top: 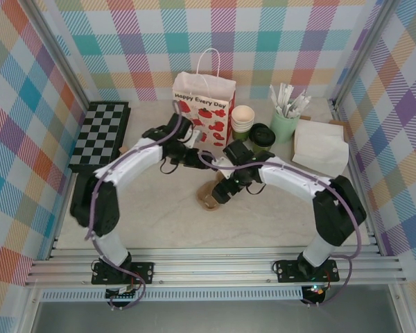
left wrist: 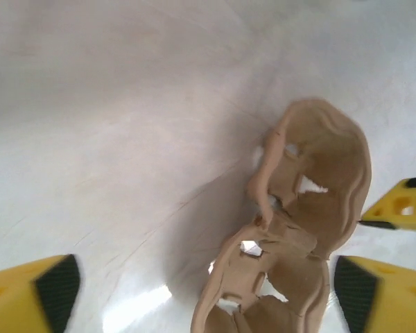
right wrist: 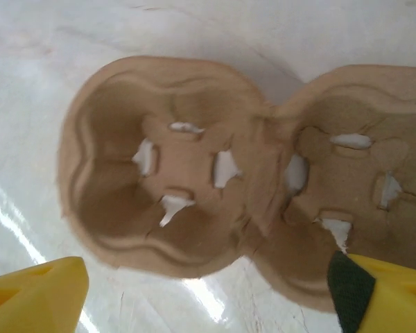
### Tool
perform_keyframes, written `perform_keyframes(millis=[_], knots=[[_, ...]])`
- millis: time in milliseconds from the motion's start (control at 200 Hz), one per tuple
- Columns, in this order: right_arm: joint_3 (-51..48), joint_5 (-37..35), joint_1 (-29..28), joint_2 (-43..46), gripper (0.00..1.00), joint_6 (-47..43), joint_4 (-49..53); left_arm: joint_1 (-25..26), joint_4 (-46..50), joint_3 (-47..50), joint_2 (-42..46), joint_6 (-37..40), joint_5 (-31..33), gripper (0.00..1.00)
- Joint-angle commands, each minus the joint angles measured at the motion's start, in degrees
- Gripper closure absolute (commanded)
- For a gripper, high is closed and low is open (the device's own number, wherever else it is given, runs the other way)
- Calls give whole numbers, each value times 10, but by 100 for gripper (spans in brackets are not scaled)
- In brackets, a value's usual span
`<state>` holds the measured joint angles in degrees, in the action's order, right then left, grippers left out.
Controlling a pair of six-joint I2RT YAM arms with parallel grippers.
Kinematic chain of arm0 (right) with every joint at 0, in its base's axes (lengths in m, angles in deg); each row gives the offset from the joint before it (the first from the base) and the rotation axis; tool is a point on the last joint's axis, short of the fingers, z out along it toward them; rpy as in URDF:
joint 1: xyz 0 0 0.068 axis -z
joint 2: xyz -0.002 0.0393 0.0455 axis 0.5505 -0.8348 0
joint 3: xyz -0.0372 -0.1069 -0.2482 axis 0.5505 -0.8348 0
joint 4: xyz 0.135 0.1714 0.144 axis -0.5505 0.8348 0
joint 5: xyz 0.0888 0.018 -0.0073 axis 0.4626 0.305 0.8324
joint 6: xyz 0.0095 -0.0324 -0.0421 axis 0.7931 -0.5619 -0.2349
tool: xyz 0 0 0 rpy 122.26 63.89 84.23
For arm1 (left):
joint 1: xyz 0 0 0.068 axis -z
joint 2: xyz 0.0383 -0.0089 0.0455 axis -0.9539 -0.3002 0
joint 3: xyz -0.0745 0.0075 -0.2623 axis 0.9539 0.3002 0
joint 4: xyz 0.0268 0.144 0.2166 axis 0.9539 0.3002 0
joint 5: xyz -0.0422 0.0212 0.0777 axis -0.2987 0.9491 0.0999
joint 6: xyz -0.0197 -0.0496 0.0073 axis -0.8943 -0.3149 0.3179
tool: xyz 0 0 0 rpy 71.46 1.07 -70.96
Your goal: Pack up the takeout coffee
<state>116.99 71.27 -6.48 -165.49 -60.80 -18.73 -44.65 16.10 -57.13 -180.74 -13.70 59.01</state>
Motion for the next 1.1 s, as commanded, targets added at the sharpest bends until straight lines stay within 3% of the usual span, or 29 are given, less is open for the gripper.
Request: perform_keyframes(millis=[0,250,405,610,795,1095], knots=[[31,-31,-8,-24,11,54,2,-24,-4,58,88,-99,142,0],[106,-107,-34,-122,14,78,73,-32,-23,184,254,-235,375,0],[121,-109,-35,-142,24,79,71,-36,-32,228,316,-277,446,0],[137,-126,-38,-179,38,85,80,-42,-25,243,340,-297,472,0],[144,-131,-42,-197,42,91,75,-43,-27,244,339,-304,471,0],[124,-147,-45,-161,76,104,62,-51,-65,196,302,-277,370,0]])
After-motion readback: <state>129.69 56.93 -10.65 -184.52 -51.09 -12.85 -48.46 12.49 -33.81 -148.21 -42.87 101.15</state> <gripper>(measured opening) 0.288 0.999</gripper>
